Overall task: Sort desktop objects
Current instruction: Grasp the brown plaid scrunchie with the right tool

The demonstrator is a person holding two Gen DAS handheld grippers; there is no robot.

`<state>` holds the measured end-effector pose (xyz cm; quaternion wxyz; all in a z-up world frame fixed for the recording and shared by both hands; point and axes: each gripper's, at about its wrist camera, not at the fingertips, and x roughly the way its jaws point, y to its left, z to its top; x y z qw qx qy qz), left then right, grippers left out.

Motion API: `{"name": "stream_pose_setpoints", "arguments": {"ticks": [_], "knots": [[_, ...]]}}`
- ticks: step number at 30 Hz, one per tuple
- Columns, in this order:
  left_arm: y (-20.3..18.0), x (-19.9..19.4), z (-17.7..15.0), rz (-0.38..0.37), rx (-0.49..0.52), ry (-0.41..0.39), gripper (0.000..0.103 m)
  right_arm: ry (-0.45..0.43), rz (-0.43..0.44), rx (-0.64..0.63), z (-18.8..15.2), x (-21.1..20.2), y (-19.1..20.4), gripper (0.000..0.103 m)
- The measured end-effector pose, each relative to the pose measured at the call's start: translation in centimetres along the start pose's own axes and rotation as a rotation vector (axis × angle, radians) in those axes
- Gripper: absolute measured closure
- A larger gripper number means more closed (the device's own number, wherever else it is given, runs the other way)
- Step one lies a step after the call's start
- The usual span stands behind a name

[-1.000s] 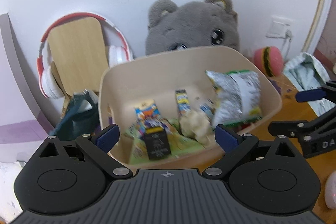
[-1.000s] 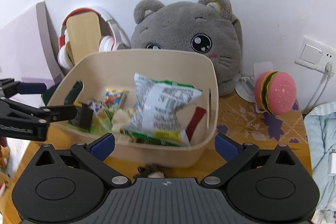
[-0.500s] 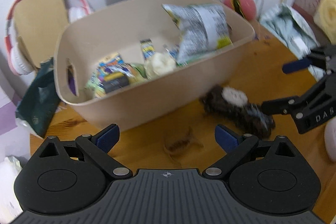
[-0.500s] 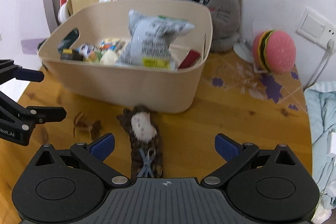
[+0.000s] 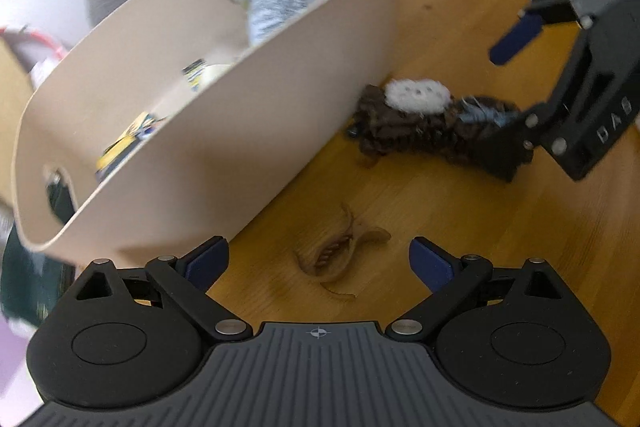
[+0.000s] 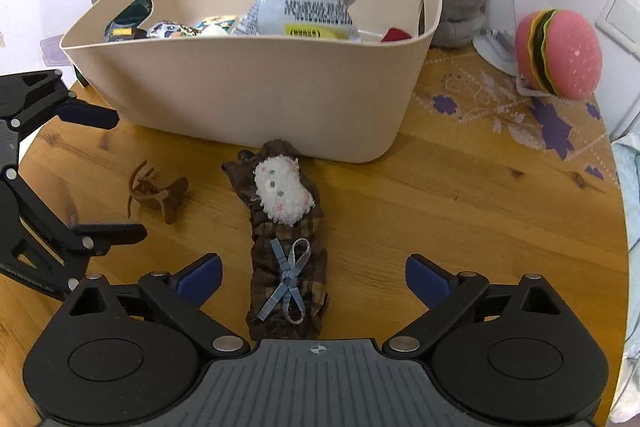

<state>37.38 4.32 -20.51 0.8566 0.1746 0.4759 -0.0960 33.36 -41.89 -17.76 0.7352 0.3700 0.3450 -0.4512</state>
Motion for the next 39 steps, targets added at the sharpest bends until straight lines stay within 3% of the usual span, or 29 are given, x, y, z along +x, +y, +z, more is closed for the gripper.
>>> {"name": "stream_pose_setpoints", "arguments": {"ticks": [5, 9, 14, 18, 25, 39], "knots": [[-0.1, 1.0, 0.0, -0.019, 0.028, 0.007, 0.007, 0.008, 0.009, 0.009, -0.1, 0.6, 0.0, 0.007], [-0.2, 1.5, 0.1, -0.063, 0.040, 0.025, 0.030, 0.004, 0.010, 0.022, 0.0, 1.0, -0.1, 0.013], [0.3, 1.7, 0.5, -0.095, 0.019, 0.029, 0.041, 0.010, 0.026, 0.037, 0.2, 1.7, -0.2, 0.027], [0.1, 1.6, 0.4, -0.101, 0.029, 0.039, 0.042, 0.016, 0.042, 0.036, 0.2, 2.1, 0.2, 0.070], [0.5, 1.4, 0.0, -0.102, 0.013, 0.050, 0.043, 0.028, 0.058, 0.036, -0.3, 1.7, 0.3, 0.074], [1.8, -2.5, -1.3, -0.099, -0.048, -0.026, 0.043, -0.044, 0.061, 0.030, -1.2, -2.2, 0.6, 0.074]]}}
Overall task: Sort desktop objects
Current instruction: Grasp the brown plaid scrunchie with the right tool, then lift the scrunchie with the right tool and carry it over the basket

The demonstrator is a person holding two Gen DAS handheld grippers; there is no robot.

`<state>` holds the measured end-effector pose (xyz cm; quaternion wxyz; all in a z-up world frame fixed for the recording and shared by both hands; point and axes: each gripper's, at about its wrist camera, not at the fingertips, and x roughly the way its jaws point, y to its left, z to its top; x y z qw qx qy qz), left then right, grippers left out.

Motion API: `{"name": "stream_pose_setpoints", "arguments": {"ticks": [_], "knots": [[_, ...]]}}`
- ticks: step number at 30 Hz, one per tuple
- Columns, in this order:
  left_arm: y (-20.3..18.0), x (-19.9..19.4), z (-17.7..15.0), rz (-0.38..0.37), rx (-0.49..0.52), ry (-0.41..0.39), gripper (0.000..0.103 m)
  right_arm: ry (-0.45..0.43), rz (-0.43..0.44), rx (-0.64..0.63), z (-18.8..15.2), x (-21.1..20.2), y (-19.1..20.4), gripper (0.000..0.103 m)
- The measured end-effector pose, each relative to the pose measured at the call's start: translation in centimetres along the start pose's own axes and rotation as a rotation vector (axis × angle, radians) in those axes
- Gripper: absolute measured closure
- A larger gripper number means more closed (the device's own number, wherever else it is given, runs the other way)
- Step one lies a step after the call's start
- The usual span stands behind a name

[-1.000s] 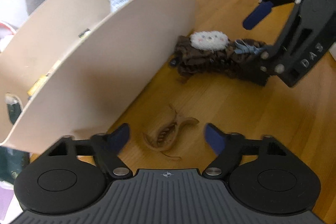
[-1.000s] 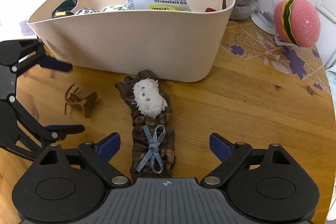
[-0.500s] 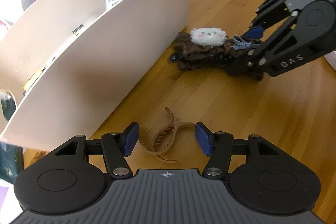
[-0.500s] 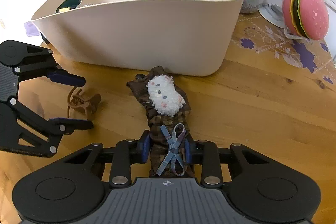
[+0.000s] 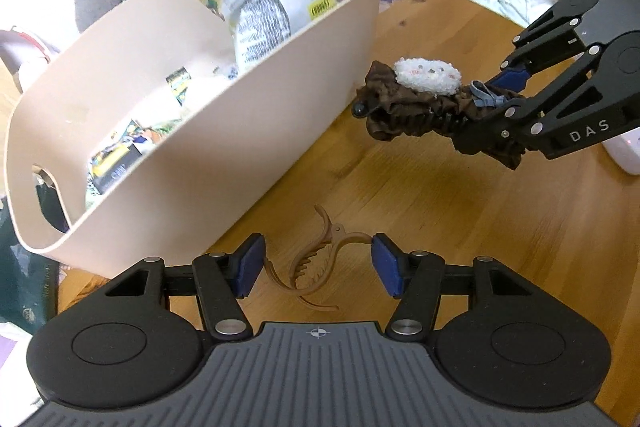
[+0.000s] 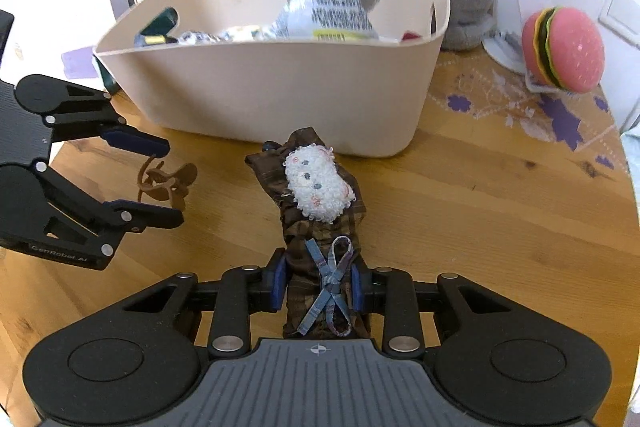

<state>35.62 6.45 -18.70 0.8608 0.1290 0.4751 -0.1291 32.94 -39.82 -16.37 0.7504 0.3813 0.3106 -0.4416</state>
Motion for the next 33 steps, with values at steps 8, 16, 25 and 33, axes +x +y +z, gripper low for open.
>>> {"name": "stream_pose_setpoints", "arguments": {"ticks": [8, 16, 25, 33], "knots": [[0.6, -3.0, 0.5, 0.008, -0.011, -0.040, 0.043, -0.070, 0.003, -0.007, 1.1, -3.0, 0.2, 0.074], [1.1, -5.8, 0.9, 0.021, -0.023, -0.089, 0.043, -0.128, 0.004, -0.028, 2.1, -6.2, 1.1, 0.074], [2.0, -8.5, 2.0, 0.032, -0.043, -0.160, 0.043, -0.199, 0.003, -0.047, 3.8, -9.0, 1.8, 0.074], [4.3, -10.6, 3.6, 0.069, -0.073, -0.233, 0.043, -0.264, -0.011, -0.050, 6.5, -10.2, 1.7, 0.074]]}}
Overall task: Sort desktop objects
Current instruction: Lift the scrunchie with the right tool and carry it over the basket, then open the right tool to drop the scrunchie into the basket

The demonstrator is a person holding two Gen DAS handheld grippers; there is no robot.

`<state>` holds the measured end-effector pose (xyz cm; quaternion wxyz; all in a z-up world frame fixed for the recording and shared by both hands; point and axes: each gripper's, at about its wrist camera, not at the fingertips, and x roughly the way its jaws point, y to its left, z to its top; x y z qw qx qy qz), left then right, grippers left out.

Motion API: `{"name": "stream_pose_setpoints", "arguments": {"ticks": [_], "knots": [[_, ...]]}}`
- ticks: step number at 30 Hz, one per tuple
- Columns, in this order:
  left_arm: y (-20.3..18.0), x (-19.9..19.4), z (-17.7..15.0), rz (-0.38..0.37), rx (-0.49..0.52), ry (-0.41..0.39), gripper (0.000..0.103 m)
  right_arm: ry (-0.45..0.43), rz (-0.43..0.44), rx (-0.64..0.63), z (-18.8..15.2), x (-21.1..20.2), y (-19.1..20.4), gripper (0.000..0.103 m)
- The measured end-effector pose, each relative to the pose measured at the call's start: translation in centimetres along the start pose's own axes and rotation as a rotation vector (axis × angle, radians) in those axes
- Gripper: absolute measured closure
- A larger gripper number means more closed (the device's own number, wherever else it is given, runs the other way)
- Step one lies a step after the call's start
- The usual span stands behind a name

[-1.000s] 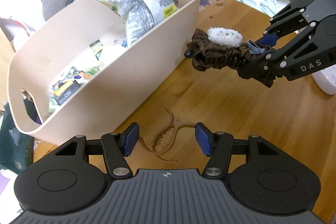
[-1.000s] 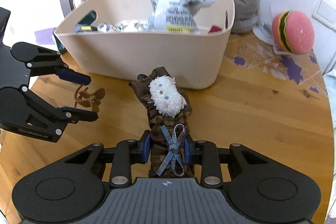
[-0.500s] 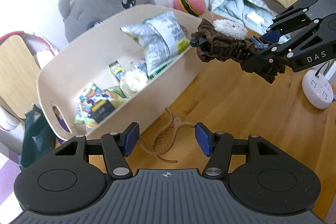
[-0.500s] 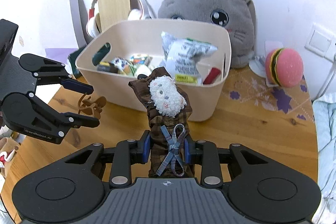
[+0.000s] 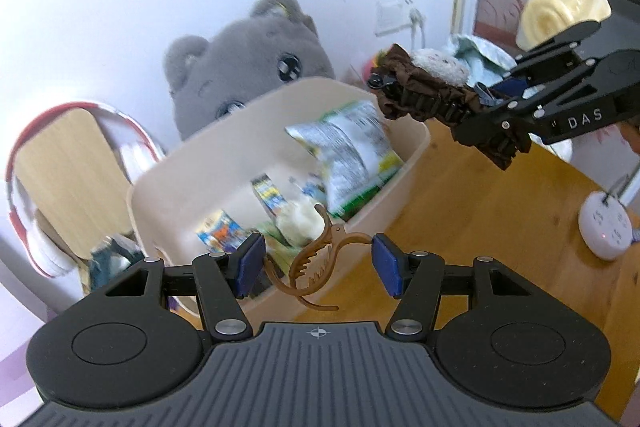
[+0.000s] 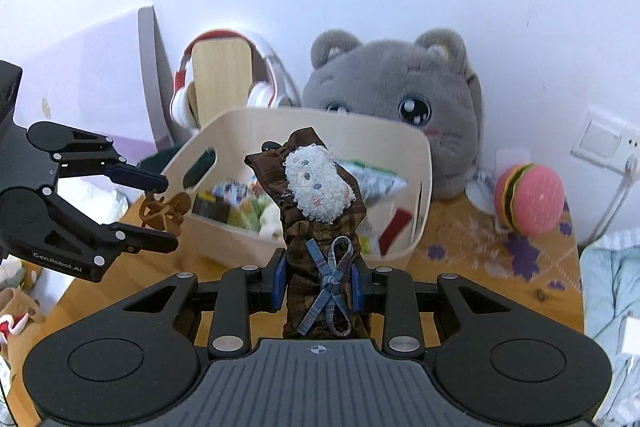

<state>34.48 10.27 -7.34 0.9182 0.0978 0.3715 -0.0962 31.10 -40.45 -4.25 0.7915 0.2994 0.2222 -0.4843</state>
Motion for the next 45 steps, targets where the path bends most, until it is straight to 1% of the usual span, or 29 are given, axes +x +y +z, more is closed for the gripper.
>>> {"name": "stream_pose_setpoints", "arguments": {"ticks": [4, 7, 9, 15, 21, 23, 26, 31, 32, 34, 35, 36, 37, 38, 39, 40, 42, 44, 45], "knots": [[1.4, -0.2, 1.3, 0.038, 0.004, -0.025, 0.043, -0.025, -0.016, -0.011, 1.5, 0.5, -0.1, 0.074], [2.9, 0.4, 2.2, 0.066, -0.026, -0.033, 0.043, -0.036, -0.028, -0.034, 2.7, 1.3, 0.0, 0.074], [4.0, 1.1, 2.8, 0.072, -0.063, -0.028, 0.043, -0.042, -0.035, -0.046, 3.5, 2.0, 0.0, 0.074], [5.6, 3.7, 4.5, 0.101, -0.120, -0.004, 0.043, -0.047, -0.051, -0.052, 5.5, 4.4, 0.2, 0.074], [6.3, 5.8, 5.6, 0.135, -0.175, 0.025, 0.042, -0.019, -0.062, -0.036, 6.5, 7.6, 0.5, 0.074], [6.6, 6.4, 5.6, 0.151, -0.192, 0.038, 0.042, -0.002, -0.064, -0.040, 6.6, 8.6, 0.6, 0.074], [7.0, 7.3, 5.4, 0.196, -0.226, 0.058, 0.042, 0.024, -0.070, -0.046, 6.6, 10.1, 0.9, 0.074], [7.4, 8.1, 5.3, 0.226, -0.250, 0.081, 0.042, 0.034, -0.086, -0.059, 6.6, 11.8, 1.1, 0.074], [7.4, 8.2, 5.3, 0.227, -0.251, 0.084, 0.041, 0.035, -0.087, -0.056, 6.7, 12.0, 1.2, 0.074], [7.4, 8.3, 5.2, 0.232, -0.256, 0.081, 0.031, 0.034, -0.090, -0.054, 6.9, 12.1, 1.2, 0.073], [7.3, 8.3, 5.2, 0.238, -0.259, 0.078, 0.019, 0.035, -0.092, -0.054, 6.9, 12.2, 1.2, 0.071], [7.2, 8.3, 5.2, 0.243, -0.258, 0.076, 0.015, 0.035, -0.095, -0.053, 7.0, 12.2, 1.2, 0.059], [7.1, 8.2, 5.3, 0.245, -0.254, 0.072, 0.014, 0.032, -0.095, -0.050, 7.0, 12.2, 1.2, 0.055], [7.0, 8.1, 5.3, 0.244, -0.252, 0.068, 0.011, 0.028, -0.089, -0.044, 7.0, 12.1, 1.2, 0.051], [6.9, 8.0, 5.4, 0.254, -0.248, 0.067, 0.008, 0.026, -0.091, -0.039, 7.0, 12.1, 1.2, 0.037], [6.9, 7.9, 5.3, 0.258, -0.245, 0.059, 0.007, 0.017, -0.096, -0.033, 7.0, 12.0, 1.1, 0.028], [7.0, 7.6, 5.2, 0.250, -0.260, 0.045, 0.005, -0.004, -0.096, -0.018, 7.0, 11.5, 0.9, 0.025], [7.3, 7.4, 5.1, 0.232, -0.292, 0.045, 0.004, -0.008, -0.088, -0.002, 7.2, 11.3, 0.8, 0.022], [7.3, 7.2, 5.0, 0.229, -0.308, 0.043, 0.003, -0.013, -0.089, 0.005, 7.3, 11.1, 0.7, 0.014]]}}
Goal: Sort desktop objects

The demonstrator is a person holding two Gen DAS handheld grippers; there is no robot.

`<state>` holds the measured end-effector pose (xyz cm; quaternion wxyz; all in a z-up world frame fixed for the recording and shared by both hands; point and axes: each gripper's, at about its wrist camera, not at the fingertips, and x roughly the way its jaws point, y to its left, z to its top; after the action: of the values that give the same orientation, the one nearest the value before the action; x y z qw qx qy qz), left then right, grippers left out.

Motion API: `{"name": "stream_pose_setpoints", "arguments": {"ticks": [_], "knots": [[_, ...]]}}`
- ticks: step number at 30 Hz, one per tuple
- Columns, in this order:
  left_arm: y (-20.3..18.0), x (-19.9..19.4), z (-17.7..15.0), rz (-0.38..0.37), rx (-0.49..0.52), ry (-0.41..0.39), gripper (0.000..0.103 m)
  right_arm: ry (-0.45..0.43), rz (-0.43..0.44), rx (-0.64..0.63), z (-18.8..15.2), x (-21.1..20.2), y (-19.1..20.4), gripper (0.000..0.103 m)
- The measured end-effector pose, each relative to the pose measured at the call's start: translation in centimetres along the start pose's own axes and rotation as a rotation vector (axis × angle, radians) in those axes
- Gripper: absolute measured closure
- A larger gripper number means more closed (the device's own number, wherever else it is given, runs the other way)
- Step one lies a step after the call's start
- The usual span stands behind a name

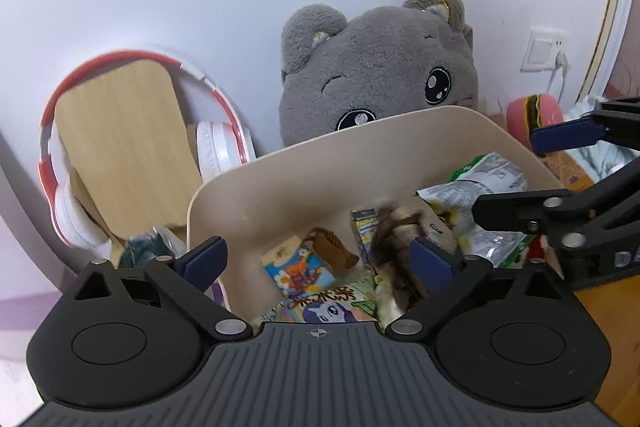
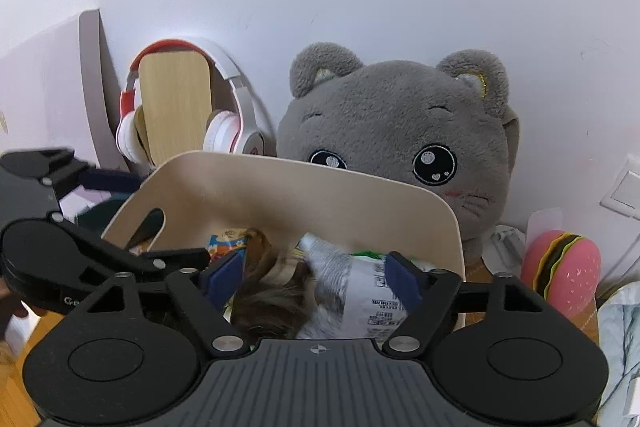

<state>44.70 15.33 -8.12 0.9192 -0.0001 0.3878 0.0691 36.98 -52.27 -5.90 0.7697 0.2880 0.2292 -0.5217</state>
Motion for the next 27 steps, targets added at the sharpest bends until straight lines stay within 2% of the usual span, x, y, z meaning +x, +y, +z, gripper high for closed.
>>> {"name": "stream_pose_setpoints", "arguments": {"ticks": [1, 2, 7, 10, 15, 23, 27], "knots": [[0.1, -0.2, -0.1, 0.000, -0.007, -0.004, 0.003, -0.007, -0.003, 0.006, 0.1, -0.2, 0.0, 0.006], [0.0, -0.4, -0.1, 0.001, -0.007, -0.012, 0.003, -0.019, -0.004, 0.013, 0.1, -0.5, -0.1, 0.004], [-0.3, -1.8, 0.0, -0.001, -0.004, -0.027, 0.003, -0.044, -0.002, 0.041, 0.4, -1.8, -0.2, 0.000], [-0.6, -2.8, 0.1, -0.003, 0.003, -0.051, 0.003, -0.056, -0.012, 0.050, 0.4, -2.5, -0.1, 0.000], [-0.8, -5.3, 0.2, 0.032, 0.003, -0.090, 0.003, -0.071, -0.017, 0.074, 0.3, -3.9, 0.0, 0.000], [-2.0, -10.7, -0.2, 0.103, 0.058, -0.162, 0.003, -0.115, -0.035, 0.125, -0.1, -8.1, 0.0, 0.000], [-2.7, -13.7, -0.8, 0.079, 0.043, -0.172, 0.003, -0.131, -0.051, 0.134, -0.9, -10.7, 0.1, 0.000]]}}
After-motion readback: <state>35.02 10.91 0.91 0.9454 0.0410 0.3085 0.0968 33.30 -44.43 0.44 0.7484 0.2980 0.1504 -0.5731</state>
